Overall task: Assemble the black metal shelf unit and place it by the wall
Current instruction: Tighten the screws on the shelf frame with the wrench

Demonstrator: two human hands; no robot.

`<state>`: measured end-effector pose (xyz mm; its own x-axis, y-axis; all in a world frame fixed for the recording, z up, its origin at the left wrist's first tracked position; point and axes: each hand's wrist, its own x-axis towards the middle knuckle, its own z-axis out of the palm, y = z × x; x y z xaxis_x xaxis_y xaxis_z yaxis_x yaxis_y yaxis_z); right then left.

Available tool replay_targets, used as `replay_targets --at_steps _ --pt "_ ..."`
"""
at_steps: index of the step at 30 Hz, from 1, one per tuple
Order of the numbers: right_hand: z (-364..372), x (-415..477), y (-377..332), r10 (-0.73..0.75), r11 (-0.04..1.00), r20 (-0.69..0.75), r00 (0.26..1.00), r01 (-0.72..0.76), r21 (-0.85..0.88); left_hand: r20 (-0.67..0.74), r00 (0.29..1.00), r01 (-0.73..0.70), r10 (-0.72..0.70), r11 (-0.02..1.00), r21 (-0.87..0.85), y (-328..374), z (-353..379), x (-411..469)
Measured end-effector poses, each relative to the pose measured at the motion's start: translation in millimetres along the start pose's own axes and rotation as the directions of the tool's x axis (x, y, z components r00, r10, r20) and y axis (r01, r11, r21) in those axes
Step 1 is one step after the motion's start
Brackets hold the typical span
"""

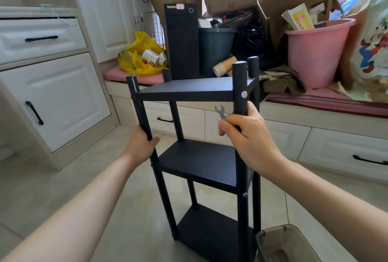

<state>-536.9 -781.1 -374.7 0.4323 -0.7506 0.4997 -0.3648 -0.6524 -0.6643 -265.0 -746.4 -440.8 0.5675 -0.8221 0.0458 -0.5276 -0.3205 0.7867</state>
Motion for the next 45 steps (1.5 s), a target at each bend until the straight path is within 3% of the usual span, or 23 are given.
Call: replay_targets --at_steps 6,9,11,14,15,19,24,32,45 --pt "11 18 -17 0.016 1.0 0.086 0.996 -0.018 0.025 0.134 0.986 0.078 -0.101 0.983 0.166 -6 -4 -11" --pt "19 25 -25 0.026 0.998 0.089 0.996 -0.031 0.055 0.201 0.979 -0.013 -0.042 0.964 0.266 14 1 -32" --pt "26 27 -30 0.021 0.997 0.093 0.995 -0.029 0.078 0.369 0.928 -0.102 0.047 0.986 0.131 31 8 -51" --pt "38 26 -37 0.001 0.995 0.06 0.998 -0.007 0.101 0.591 0.788 -0.08 0.174 0.98 -0.183 58 24 -79" --pt "42 25 -39 -0.008 0.994 0.049 0.999 0.003 0.105 0.582 0.784 -0.106 0.215 0.971 -0.216 63 31 -85" --pt "51 22 -40 -0.027 0.991 0.008 1.0 0.026 0.132 0.367 0.89 -0.213 0.271 0.958 -0.193 78 51 -96" --pt "51 27 -34 0.015 0.981 0.002 1.0 -0.015 0.195 0.332 0.89 -0.257 0.311 0.946 -0.197 77 51 -93" --pt "54 27 -33 0.056 0.973 -0.006 0.998 -0.053 0.225 0.377 0.875 -0.273 0.304 0.952 -0.136 73 47 -88" --pt "30 11 -41 0.073 0.988 -0.035 0.997 -0.067 0.143 0.523 0.77 -0.242 0.364 0.926 -0.288 87 41 -111"
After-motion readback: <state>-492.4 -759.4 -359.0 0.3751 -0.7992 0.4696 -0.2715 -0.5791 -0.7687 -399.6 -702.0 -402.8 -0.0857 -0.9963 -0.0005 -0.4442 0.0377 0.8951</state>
